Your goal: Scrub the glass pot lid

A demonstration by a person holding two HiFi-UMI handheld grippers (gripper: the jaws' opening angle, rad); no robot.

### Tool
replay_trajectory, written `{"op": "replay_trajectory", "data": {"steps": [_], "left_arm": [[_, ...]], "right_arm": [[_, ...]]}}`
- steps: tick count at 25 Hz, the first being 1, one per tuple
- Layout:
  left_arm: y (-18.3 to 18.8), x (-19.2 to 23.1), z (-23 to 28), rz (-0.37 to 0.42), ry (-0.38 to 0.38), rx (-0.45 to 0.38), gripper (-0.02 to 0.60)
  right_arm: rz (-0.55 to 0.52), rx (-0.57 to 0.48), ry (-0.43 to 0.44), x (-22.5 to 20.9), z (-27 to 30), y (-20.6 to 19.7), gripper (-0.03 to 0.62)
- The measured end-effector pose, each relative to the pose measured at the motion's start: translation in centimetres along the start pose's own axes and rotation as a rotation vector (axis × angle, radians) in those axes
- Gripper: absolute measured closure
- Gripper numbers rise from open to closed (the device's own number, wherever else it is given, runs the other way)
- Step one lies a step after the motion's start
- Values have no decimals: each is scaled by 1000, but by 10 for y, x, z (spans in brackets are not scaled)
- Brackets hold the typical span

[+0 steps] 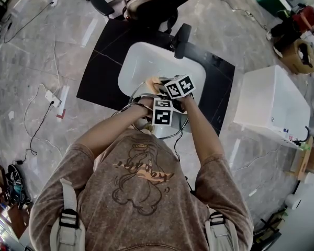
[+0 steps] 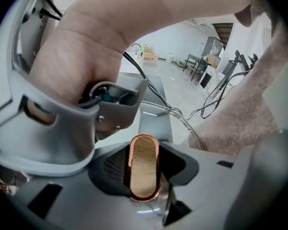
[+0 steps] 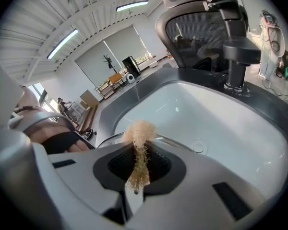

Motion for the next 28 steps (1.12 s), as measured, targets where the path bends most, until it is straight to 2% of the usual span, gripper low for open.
{"op": "replay_trajectory", "data": {"steps": [12, 28], "left_arm": [[-1, 0, -1, -10, -1, -14, 402], [-2, 2, -2, -23, 7, -28, 402]], "right_arm": [[-5, 34, -5, -2, 4, 0, 546], [48, 0, -51, -17, -8, -8, 546]]}}
Point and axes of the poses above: the fingertips, and each gripper's own axes: z forward along the fingers, x to its left, y out of its top, the point moved 4 cm from there along -z, backward along the fingers, and after that the axes turned 3 degrees about x, right-handed, at the moved point
